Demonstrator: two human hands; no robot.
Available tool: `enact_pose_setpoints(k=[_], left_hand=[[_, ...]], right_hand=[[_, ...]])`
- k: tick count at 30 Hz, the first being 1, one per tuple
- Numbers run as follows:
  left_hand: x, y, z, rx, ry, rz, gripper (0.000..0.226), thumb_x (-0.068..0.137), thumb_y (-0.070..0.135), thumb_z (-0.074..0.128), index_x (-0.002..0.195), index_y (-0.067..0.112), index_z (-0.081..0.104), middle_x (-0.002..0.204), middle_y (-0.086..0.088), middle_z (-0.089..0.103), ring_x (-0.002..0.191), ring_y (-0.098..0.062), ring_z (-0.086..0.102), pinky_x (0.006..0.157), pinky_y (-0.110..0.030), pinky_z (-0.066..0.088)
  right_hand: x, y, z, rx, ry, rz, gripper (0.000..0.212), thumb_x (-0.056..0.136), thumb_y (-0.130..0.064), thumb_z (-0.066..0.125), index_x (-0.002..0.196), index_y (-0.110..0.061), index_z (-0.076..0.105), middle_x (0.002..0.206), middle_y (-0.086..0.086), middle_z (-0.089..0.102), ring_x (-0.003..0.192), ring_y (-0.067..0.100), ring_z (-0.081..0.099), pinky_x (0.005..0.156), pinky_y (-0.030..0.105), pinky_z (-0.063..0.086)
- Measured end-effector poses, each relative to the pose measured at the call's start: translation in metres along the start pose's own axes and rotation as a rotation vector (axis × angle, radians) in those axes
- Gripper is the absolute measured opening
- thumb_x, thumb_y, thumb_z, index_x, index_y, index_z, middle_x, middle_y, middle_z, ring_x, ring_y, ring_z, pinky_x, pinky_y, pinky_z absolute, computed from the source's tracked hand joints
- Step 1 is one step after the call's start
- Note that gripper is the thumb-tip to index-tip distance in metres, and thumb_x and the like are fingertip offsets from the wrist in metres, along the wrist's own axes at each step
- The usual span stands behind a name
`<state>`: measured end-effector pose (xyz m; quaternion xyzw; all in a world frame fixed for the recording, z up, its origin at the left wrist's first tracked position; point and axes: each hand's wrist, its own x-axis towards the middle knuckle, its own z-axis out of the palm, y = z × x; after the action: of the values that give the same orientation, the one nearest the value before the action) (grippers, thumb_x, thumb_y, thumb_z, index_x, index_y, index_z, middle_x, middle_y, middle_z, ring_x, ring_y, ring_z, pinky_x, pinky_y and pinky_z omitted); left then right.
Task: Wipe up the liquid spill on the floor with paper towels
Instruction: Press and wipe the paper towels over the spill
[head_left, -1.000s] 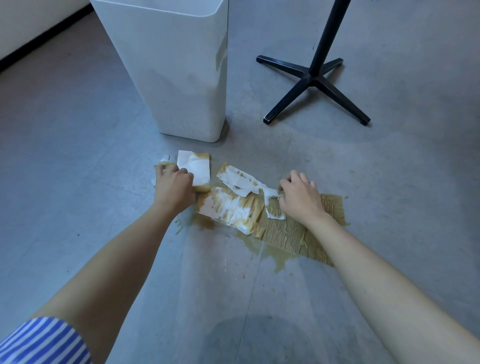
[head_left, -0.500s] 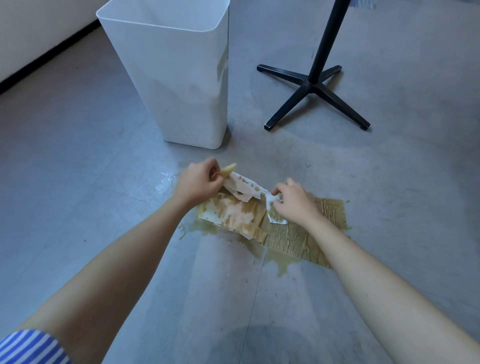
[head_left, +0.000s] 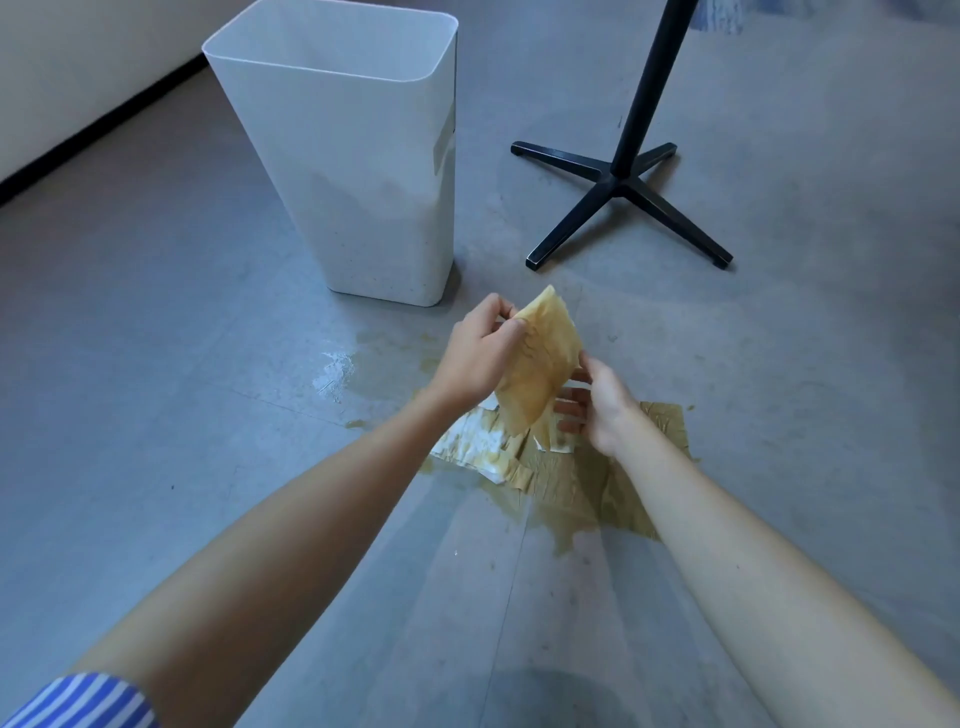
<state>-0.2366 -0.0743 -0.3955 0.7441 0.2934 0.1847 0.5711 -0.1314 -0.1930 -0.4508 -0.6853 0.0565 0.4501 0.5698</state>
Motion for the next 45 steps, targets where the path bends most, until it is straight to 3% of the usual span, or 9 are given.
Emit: enact_pose_setpoints(k=[6, 13, 26, 30, 34, 36, 40, 42, 45], left_hand=[[-0.009, -0.009, 0.008, -0.103, 0.000, -0.127, 0.011, 0.092, 0.017, 0.051, 0.081, 0.014, 0.050, 0.070, 0.005, 0.047, 0.062, -0.011, 0.042, 0.053, -0.023, 0.033], [-0.014, -0.035, 0.000, -0.089, 0.049, -0.325, 0.016, 0.080, 0.010, 0.067, 0.092, 0.013, 0.056, 0.079, -0.001, 0.063, 0.066, -0.016, 0.059, 0.064, -0.028, 0.047], [-0.040, -0.045, -0.001, 0.115, -0.318, -0.513, 0.043, 0.075, 0.005, 0.075, 0.113, 0.014, 0.054, 0.089, -0.010, 0.061, 0.080, -0.022, 0.062, 0.071, -0.033, 0.056], [-0.059, -0.056, -0.002, 0.200, -0.363, -0.574, 0.049, 0.078, 0.011, 0.074, 0.118, 0.013, 0.047, 0.087, -0.009, 0.060, 0.074, -0.020, 0.060, 0.064, -0.031, 0.056], [-0.087, -0.078, 0.003, 0.810, -0.382, -0.328, 0.052, 0.085, 0.025, 0.059, 0.131, 0.011, 0.037, 0.121, -0.010, 0.051, 0.101, -0.025, 0.056, 0.077, -0.034, 0.048], [-0.099, -0.086, 0.003, 1.036, -0.344, -0.083, 0.055, 0.089, 0.032, 0.053, 0.137, 0.014, 0.034, 0.138, -0.007, 0.040, 0.123, -0.026, 0.045, 0.094, -0.037, 0.042], [-0.121, -0.107, -0.001, 1.240, -0.549, 0.348, 0.074, 0.095, 0.054, 0.028, 0.154, 0.015, 0.007, 0.162, -0.003, 0.001, 0.149, -0.018, 0.002, 0.120, -0.040, -0.002], [-0.130, -0.123, -0.002, 1.267, -0.663, 0.412, 0.080, 0.091, 0.063, 0.010, 0.154, 0.015, 0.000, 0.161, -0.003, -0.007, 0.146, -0.014, -0.012, 0.115, -0.038, -0.021], [-0.132, -0.138, 0.000, 1.229, -0.681, 0.419, 0.089, 0.084, 0.068, -0.007, 0.153, 0.014, 0.001, 0.160, -0.004, -0.004, 0.144, -0.014, -0.013, 0.113, -0.040, -0.023]], right_hand=[[-0.007, 0.006, -0.013, 0.157, -0.102, 0.002, 0.014, 0.087, -0.027, 0.045, 0.082, -0.018, 0.053, 0.075, 0.002, 0.053, 0.072, 0.020, 0.051, 0.065, 0.031, 0.040], [-0.014, 0.012, -0.018, -0.073, 0.031, 0.000, 0.007, 0.085, -0.006, 0.057, 0.090, -0.010, 0.058, 0.087, 0.009, 0.061, 0.074, 0.023, 0.058, 0.059, 0.030, 0.047], [-0.046, 0.022, -0.030, -0.487, 0.096, -0.025, 0.009, 0.081, 0.001, 0.058, 0.082, -0.009, 0.056, 0.076, 0.012, 0.055, 0.060, 0.021, 0.051, 0.052, 0.026, 0.036], [-0.057, 0.030, -0.036, -0.626, 0.078, 0.074, 0.012, 0.081, -0.007, 0.063, 0.092, -0.004, 0.058, 0.073, 0.009, 0.057, 0.057, 0.019, 0.053, 0.051, 0.028, 0.049], [-0.069, 0.049, -0.041, -1.220, 0.257, -0.079, 0.013, 0.081, -0.025, 0.059, 0.083, -0.013, 0.056, 0.079, 0.005, 0.055, 0.079, 0.025, 0.057, 0.057, 0.025, 0.040], [-0.072, 0.067, -0.044, -1.425, 0.291, -0.291, 0.035, 0.087, -0.029, 0.052, 0.118, -0.014, 0.053, 0.118, 0.008, 0.055, 0.114, 0.027, 0.049, 0.087, 0.036, 0.043], [-0.084, 0.104, -0.048, -1.639, -0.014, -0.709, 0.061, 0.092, -0.041, 0.028, 0.148, -0.017, 0.028, 0.155, 0.004, 0.026, 0.143, 0.020, 0.023, 0.115, 0.042, 0.018], [-0.089, 0.123, -0.046, -1.806, -0.143, -0.705, 0.076, 0.085, -0.050, 0.005, 0.152, -0.016, 0.010, 0.160, 0.002, 0.003, 0.148, 0.019, 0.002, 0.117, 0.043, -0.003], [-0.088, 0.147, -0.045, -1.853, -0.162, -0.581, 0.088, 0.074, -0.056, -0.010, 0.151, -0.015, -0.005, 0.158, 0.002, -0.014, 0.145, 0.016, -0.017, 0.114, 0.047, -0.018]])
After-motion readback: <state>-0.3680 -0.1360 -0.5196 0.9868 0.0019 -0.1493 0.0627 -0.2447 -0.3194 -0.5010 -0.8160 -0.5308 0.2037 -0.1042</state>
